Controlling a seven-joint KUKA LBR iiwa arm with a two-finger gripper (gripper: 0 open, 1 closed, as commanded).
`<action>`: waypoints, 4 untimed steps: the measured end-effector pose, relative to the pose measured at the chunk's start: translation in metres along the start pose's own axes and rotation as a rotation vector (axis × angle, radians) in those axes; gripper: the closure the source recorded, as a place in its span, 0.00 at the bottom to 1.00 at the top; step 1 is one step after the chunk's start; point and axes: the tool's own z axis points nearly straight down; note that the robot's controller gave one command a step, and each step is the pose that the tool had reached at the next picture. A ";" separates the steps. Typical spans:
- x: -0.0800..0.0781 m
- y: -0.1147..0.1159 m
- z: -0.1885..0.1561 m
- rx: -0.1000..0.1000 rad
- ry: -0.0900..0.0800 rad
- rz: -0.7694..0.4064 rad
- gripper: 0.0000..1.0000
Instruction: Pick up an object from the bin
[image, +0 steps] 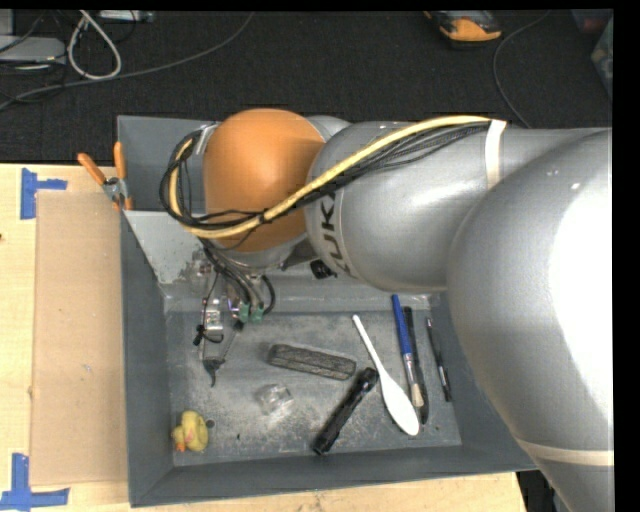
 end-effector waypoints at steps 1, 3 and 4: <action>-0.002 -0.001 -0.004 -0.002 -0.007 0.005 0.00; -0.016 -0.017 0.111 0.000 -0.003 -0.685 0.00; -0.009 -0.023 0.069 0.000 -0.009 -0.815 0.00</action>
Offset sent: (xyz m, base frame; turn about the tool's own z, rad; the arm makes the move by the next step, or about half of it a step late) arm 0.0143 -0.0203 -0.1075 -0.7220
